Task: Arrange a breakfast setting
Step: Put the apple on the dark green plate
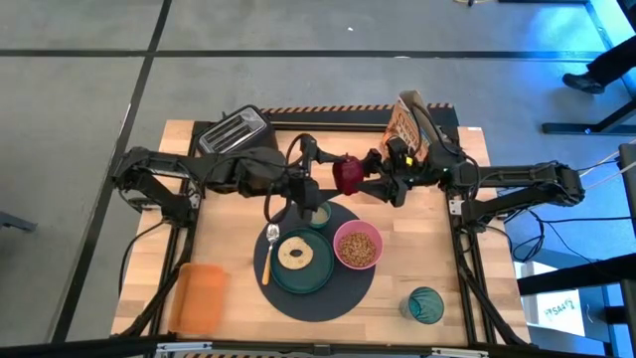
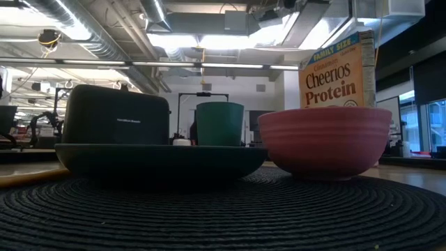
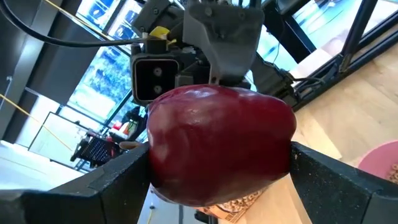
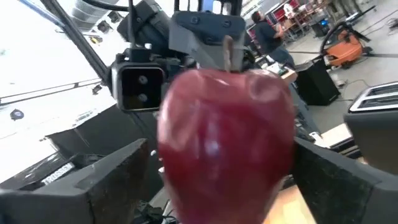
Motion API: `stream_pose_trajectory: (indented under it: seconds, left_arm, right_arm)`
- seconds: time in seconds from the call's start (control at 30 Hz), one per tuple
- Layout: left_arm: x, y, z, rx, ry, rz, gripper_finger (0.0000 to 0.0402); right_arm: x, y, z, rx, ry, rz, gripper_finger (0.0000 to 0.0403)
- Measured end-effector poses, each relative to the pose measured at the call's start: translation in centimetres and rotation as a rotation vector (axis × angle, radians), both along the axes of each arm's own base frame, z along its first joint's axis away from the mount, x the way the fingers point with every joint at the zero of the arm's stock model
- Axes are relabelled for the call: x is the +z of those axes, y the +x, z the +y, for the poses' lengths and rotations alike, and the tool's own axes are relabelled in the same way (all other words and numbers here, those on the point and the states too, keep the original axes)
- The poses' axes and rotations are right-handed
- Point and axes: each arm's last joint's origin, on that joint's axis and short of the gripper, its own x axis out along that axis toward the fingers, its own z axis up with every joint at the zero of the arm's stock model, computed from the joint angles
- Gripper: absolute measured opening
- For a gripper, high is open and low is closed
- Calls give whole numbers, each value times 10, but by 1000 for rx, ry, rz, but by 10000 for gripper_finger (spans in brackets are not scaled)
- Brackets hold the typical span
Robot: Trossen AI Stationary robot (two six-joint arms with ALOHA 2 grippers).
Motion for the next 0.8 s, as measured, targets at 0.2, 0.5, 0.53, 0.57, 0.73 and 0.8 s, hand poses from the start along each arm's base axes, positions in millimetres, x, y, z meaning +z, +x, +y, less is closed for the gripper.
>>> stream_pose_trajectory:
  seconds: [0.2,0.5,0.53,0.57,0.73,0.8]
  left_arm:
    - [0,0,7,11,2,1,343]
    - [1,-2,12,83,-143,-36,392]
    - [1,-6,12,130,-170,-34,395]
    - [3,-12,12,175,-199,-27,396]
    - [40,-54,20,145,-527,-224,392]
    - [47,-58,30,128,-663,-296,392]
  right_arm:
    - [-1,0,0,-7,-25,12,255]
    - [-2,0,-2,-84,-134,4,225]
    - [-2,-1,-2,-107,-158,4,225]
    - [-1,-2,-2,-126,-187,0,225]
    - [2,-8,-2,-247,-342,9,225]
    - [-3,-6,-1,-298,-440,51,226]
